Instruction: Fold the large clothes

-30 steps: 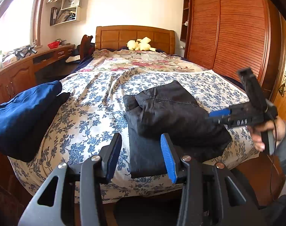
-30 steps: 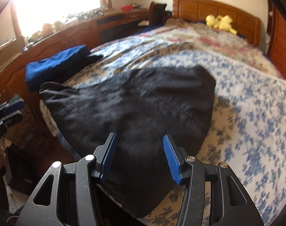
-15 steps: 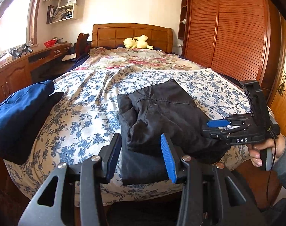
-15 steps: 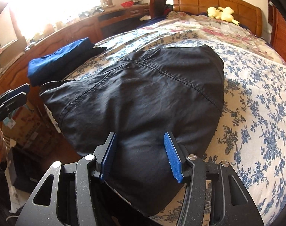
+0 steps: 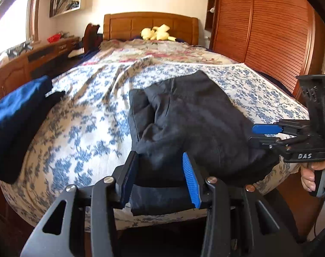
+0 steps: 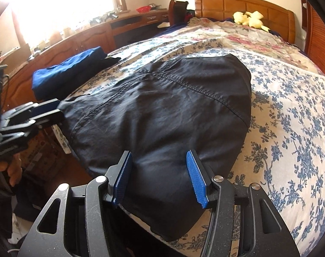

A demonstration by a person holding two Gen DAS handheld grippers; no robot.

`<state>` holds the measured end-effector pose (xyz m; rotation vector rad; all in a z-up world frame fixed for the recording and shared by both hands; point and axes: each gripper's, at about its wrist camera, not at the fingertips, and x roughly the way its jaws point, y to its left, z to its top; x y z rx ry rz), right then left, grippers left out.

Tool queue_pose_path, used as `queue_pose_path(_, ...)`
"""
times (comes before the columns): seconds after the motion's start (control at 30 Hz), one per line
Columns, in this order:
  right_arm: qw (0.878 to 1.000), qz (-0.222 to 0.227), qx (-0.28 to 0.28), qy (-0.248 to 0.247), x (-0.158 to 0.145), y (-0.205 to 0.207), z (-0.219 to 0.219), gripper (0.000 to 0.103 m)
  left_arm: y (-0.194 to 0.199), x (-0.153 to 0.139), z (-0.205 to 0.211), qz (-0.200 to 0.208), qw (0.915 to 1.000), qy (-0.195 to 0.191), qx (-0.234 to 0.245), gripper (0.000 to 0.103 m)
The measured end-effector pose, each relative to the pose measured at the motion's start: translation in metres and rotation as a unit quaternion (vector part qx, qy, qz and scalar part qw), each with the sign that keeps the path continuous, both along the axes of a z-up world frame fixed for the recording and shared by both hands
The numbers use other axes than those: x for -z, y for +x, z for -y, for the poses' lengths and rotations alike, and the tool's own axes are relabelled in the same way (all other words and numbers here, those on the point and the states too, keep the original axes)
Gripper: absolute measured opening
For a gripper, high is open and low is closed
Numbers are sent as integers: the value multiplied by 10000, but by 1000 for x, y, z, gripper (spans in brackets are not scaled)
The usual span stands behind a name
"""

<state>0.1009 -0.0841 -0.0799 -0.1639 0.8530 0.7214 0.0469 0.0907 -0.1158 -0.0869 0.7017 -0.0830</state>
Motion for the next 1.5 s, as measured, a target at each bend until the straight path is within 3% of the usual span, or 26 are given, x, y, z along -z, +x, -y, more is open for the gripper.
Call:
queue_pose_path(0.17, 10000, 46, 58, 18, 2, -1, -2, 54, 6, 13, -3, -118, 9996, -269, 1, 40)
queue_pose_path(0.2, 10000, 59, 62, 12, 2, -1, -3, 54, 6, 13, -2, -88, 9995, -294, 44, 24)
queue_pose_path(0.27, 10000, 68, 62, 15, 2, -1, -2, 54, 6, 11, -2, -56, 9996, -263, 123, 6)
queue_pose_path(0.3, 10000, 62, 61, 16, 2, -1, -2, 54, 4, 10, 0, 5, 9996, -214, 191, 1)
queue_pose_path(0.43, 10000, 17, 15, -28, 0, -1, -4, 54, -5, -3, 4, 259, 9995, 71, 163, 0)
queue_pose_path(0.63, 9999, 41, -93, -80, -11, 2, -6, 53, -15, -17, -9, 507, 9985, 196, -14, 0)
queue_pose_path(0.8, 9997, 111, -220, 18, -26, -1, -4, 53, -11, 1, -36, 277, 9992, 52, -267, 1)
queue_pose_path(1.0, 9994, -143, -310, -94, 2, 6, -7, 55, -8, 23, -32, 54, 9994, 171, -300, 1)
queue_pose_path(1.3, 9980, -373, -504, 84, 1, 26, 7, 54, -13, 12, -39, 31, 9990, -118, -432, 6)
queue_pose_path(1.5, 9991, -68, -232, -350, -11, 65, 7, 54, -22, 5, -45, -72, 9992, -126, -382, 16)
